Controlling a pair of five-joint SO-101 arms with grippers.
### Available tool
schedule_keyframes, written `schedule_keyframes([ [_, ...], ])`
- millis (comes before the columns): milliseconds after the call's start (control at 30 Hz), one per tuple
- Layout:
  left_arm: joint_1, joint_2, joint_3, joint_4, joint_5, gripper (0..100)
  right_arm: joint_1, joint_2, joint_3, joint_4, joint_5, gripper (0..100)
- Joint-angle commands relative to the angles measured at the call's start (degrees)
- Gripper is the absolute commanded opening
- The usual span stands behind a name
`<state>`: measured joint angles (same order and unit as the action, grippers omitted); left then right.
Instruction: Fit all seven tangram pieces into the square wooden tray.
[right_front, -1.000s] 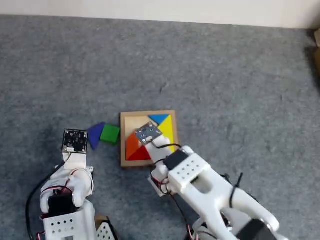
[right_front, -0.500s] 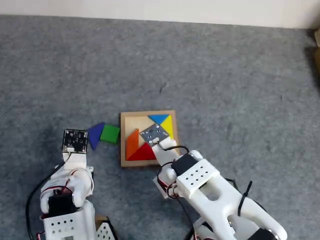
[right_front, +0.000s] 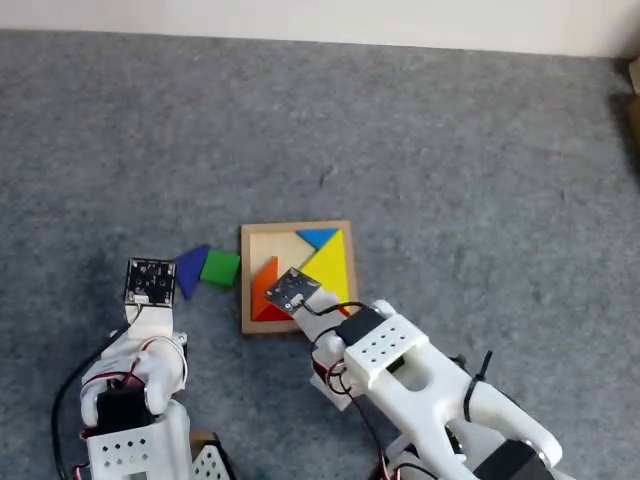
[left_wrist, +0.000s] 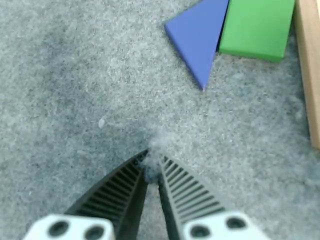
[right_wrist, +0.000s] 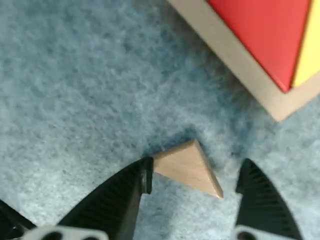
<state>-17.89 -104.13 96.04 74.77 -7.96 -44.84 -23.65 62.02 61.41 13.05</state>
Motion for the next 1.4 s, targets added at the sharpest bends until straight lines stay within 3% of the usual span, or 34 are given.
schedule_keyframes([
  [0,-0.5,-0.3,1.1,-0.8,0.3,1,0.5,2.8,0.3,-1.6,2.0,17.8],
  [400,-0.5,-0.3,1.1,-0.8,0.3,1,1.6,-5.7,0.4,-1.3,1.9,0.5],
  [833,-0.5,-0.3,1.1,-0.8,0.3,1,13.2,-20.5,0.6,-1.0,1.5,0.8],
  [967,-0.5,-0.3,1.1,-0.8,0.3,1,12.4,-26.1,0.6,4.9,-1.2,8.0],
  [1167,-0.5,-0.3,1.1,-0.8,0.3,1,12.2,-27.7,0.9,11.4,-9.2,33.4],
  [1367,-0.5,-0.3,1.1,-0.8,0.3,1,2.9,-22.6,0.8,15.3,-9.8,36.1],
])
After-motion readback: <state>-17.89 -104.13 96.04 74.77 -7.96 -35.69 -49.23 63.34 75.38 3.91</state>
